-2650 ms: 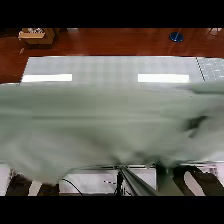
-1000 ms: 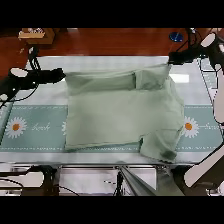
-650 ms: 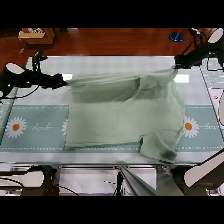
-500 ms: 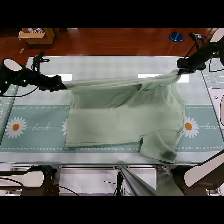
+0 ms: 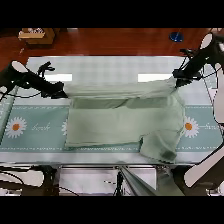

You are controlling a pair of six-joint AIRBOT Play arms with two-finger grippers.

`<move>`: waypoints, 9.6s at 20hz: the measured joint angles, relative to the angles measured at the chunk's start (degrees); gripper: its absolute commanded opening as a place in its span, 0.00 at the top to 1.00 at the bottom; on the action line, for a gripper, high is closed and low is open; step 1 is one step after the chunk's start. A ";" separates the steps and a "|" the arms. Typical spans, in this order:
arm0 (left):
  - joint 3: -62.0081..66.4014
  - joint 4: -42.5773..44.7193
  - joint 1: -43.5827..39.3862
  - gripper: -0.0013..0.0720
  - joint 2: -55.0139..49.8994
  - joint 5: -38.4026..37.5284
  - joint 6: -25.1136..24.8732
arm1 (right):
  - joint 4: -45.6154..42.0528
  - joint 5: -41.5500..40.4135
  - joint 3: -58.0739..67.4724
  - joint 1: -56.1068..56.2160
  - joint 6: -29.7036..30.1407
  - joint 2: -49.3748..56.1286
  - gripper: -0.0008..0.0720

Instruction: Fold the shirts.

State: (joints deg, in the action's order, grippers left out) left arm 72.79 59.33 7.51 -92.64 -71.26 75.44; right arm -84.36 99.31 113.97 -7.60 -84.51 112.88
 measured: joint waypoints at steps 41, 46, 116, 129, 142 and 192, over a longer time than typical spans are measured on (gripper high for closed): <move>-44.85 -4.33 2.23 0.95 20.44 -0.87 -0.83 | 22.51 -20.09 -64.22 -30.18 18.67 -44.98 0.40; -44.85 -4.22 1.27 0.95 20.44 -0.85 -1.95 | 20.92 -19.82 -68.02 -30.18 18.62 -45.46 0.32; -2.73 -26.32 10.40 0.47 -7.06 3.58 -4.98 | 39.69 -59.71 -44.96 -14.16 17.14 -25.64 0.44; 0.39 -19.67 14.45 0.47 4.17 -3.67 -3.63 | 25.03 -29.75 -37.05 -22.53 13.84 -16.72 0.17; 0.42 -19.45 11.06 0.47 4.68 -4.37 -3.76 | 38.93 -34.36 -36.94 -20.17 17.27 -10.23 0.18; 14.91 -60.50 -53.81 0.95 -23.82 22.64 0.44 | 29.77 -6.19 -31.58 -14.10 12.04 -44.33 0.96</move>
State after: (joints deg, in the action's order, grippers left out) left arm 87.70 -1.17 -46.30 -116.46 -48.62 75.88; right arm -54.59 93.12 82.39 -21.69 -72.47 68.55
